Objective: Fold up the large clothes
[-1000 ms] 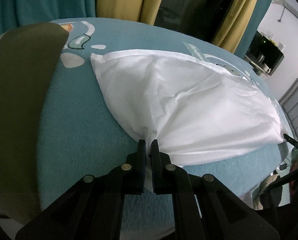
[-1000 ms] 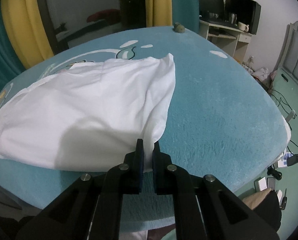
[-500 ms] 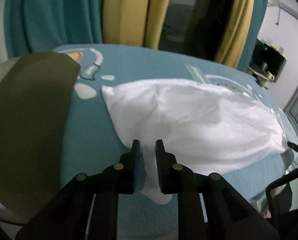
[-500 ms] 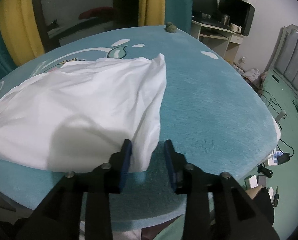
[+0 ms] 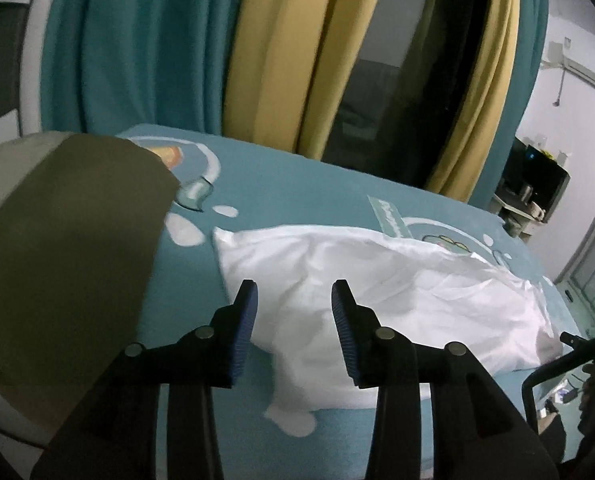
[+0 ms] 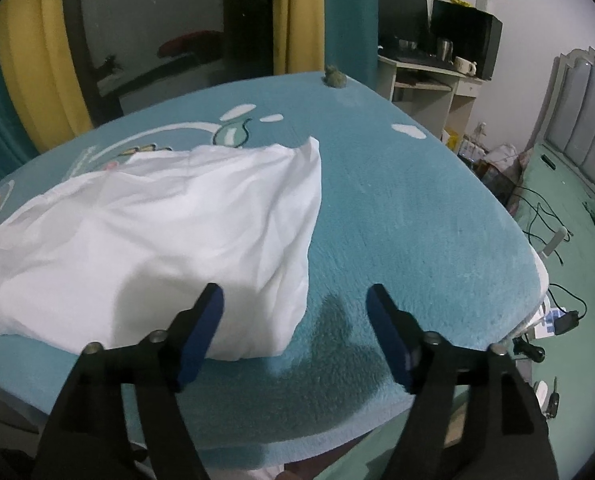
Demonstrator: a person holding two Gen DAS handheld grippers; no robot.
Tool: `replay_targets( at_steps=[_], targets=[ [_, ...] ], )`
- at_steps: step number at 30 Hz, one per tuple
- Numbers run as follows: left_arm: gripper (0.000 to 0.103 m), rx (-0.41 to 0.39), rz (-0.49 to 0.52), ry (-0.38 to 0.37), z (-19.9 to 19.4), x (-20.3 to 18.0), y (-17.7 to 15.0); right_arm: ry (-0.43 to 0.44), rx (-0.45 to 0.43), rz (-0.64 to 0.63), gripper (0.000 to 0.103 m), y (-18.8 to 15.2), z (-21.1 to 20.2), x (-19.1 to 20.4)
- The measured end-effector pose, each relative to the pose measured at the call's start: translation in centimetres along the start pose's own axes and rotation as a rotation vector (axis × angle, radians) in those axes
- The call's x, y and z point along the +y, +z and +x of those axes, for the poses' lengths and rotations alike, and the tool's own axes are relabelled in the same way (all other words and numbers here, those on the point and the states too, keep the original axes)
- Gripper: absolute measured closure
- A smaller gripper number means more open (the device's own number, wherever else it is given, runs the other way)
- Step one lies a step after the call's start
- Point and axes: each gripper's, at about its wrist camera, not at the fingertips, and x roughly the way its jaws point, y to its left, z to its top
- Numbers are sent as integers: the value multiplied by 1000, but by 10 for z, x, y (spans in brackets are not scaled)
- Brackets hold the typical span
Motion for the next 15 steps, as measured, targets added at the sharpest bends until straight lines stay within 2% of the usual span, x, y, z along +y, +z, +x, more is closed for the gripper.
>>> replay_targets(
  at_steps=[3, 6, 12, 15],
  targets=[
    [62, 43, 15, -42, 15, -19, -4, 10, -1, 14, 26, -3, -2, -5],
    [62, 96, 72, -84, 35, -50, -11, 30, 5, 33, 26, -10, -2, -11],
    [62, 133, 192, -185, 69, -118, -15, 159, 9, 99, 25, -26, 0, -12],
    [62, 141, 226, -199, 85, -144, -14, 245, 29, 117, 25, -32, 1, 4]
  ],
)
